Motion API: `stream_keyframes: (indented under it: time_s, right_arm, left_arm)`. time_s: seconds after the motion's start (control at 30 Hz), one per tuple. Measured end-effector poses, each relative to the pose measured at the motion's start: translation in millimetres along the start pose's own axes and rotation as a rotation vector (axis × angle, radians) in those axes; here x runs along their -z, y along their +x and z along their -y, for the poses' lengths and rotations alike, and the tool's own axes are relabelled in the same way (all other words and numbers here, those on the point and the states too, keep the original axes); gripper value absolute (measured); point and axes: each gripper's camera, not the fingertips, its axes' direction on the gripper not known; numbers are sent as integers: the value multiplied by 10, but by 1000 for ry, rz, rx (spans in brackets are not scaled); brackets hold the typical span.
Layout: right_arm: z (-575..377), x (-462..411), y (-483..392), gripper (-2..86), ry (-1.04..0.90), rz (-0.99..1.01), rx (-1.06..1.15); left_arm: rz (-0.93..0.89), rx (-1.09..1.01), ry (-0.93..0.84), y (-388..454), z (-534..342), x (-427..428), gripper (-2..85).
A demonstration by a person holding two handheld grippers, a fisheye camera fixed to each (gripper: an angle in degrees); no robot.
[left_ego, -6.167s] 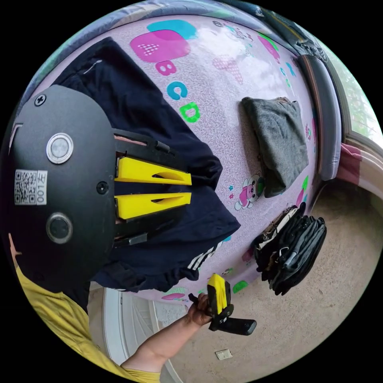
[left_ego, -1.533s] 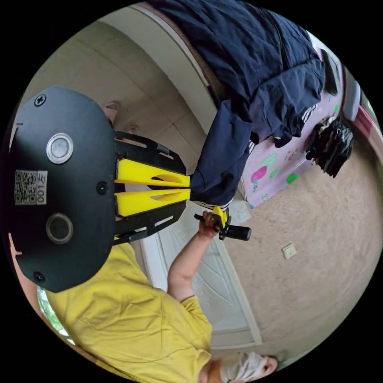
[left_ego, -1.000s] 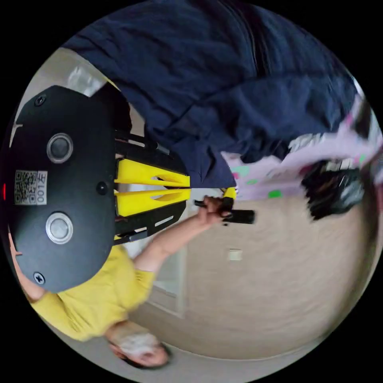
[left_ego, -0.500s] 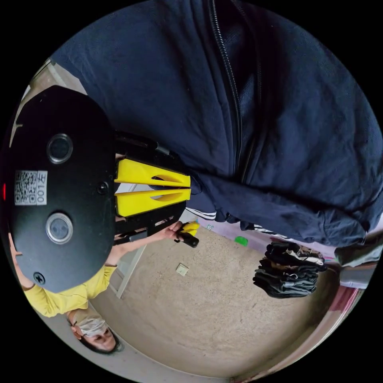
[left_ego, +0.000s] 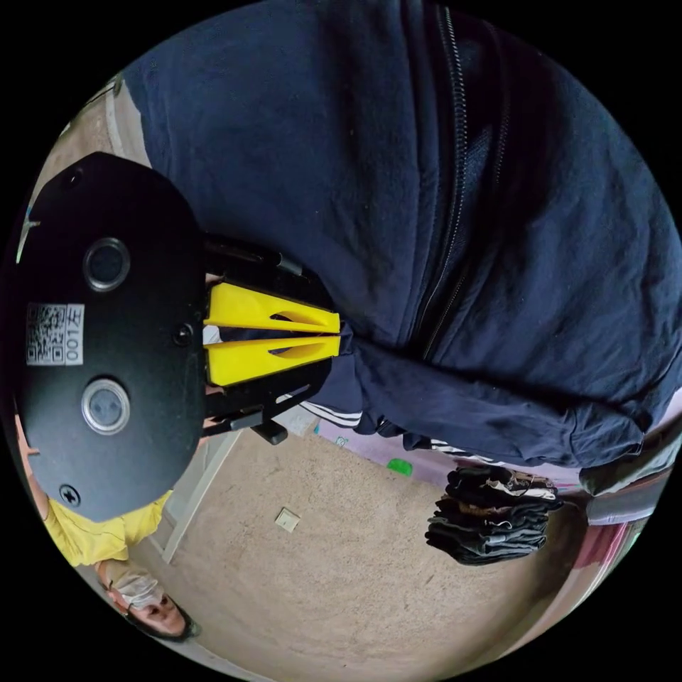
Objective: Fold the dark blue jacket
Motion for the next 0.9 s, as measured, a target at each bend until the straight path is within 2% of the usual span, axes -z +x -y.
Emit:
stream_keyframes:
  time_s: [0.2,0.33,0.43,0.5,0.53,0.6,0.67,0.73,0.8,0.9]
  right_arm:
    - [49,-230,50,14,-32,96,85]
    - [98,-10,-222,6,-77,303,252]
    - [441,322,-389,5,-16,467,378]
    - [806,568,-391,4,71,555,435]
    - [1086,741,-304,5,173,614,442]
    - [1488,962,28,6,407,711,362]
    - [1790,1056,707,11,772,705,54]
    - [1875,968,1148,18,908,671,-201]
    - [1912,876,1382,26,948,642,-278]
    - [1946,798,1473,38,874,510,-302]
  left_arm:
    - [108,-43,30,325,-133,51,-11]
    - [92,-104,11,463,-197,125,-11]
    - [84,-123,-15,491,-211,169,-11]
    - [74,-120,-19,475,-208,207,-11]
    - [59,-115,-21,458,-201,230,-11]
    - [37,-109,-36,431,-187,250,-11]
    - [11,-107,-48,406,-172,259,-12]
    - [-50,-100,-51,371,-147,272,-12]
    - [-67,-91,-61,347,-128,277,-11]
    - [-45,-92,-91,313,-107,294,-11]
